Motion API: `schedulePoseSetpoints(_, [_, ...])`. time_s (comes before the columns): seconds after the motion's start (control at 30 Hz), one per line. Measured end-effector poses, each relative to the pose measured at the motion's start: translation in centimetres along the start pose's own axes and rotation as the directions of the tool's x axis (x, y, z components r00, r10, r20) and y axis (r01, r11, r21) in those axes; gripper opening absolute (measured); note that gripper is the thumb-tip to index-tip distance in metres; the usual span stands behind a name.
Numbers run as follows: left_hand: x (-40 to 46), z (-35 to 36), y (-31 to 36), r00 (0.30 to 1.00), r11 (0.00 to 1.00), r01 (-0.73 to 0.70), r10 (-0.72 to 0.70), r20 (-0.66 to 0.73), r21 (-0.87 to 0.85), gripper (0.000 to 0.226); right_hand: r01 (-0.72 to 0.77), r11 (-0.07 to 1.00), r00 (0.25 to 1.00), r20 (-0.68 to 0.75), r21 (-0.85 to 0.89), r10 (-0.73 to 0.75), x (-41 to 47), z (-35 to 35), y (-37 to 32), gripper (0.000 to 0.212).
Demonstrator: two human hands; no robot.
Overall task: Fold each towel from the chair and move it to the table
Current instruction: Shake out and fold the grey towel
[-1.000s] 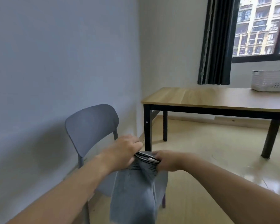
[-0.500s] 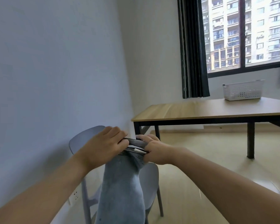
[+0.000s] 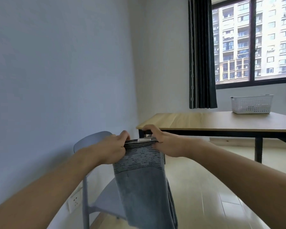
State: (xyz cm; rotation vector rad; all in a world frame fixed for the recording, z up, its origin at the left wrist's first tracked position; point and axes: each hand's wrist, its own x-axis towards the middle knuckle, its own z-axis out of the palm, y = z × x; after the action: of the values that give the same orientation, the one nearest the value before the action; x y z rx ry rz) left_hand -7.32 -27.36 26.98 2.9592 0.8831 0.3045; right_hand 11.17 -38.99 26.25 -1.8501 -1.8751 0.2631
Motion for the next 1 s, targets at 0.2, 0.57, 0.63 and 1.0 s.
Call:
schedulePoseSetpoints(0.2, [2.1,1.7,-0.5,0.923,0.983,0.075,-0.004,0.384,-0.168,0.025,-0.117,0.906,0.91,0.322,-0.407,0.262,2.1,-1.7,0.5,0.015])
schedulePoseSetpoints(0.57, [9.3,4.7,-6.2,0.954,0.997,0.075,-0.061,-0.295,0.033,0.012,-0.254,0.917,0.955,-0.232,-0.308,0.186,9.7,1.4,5.6,0.008])
schedulePoseSetpoints(0.63, [9.6,3.9,-6.8,0.913,0.994,0.06,-0.015,-0.408,0.096,0.012,-0.213,0.93,0.941,-0.318,-0.299,0.113,10.7,1.2,5.5,0.007])
schedulePoseSetpoints(1.0, [7.4,14.2,-10.5,0.948,0.992,0.099,-0.07,0.311,-0.077,0.016,-0.228,0.946,0.947,0.173,-0.232,0.27,9.6,12.2,10.1,0.015])
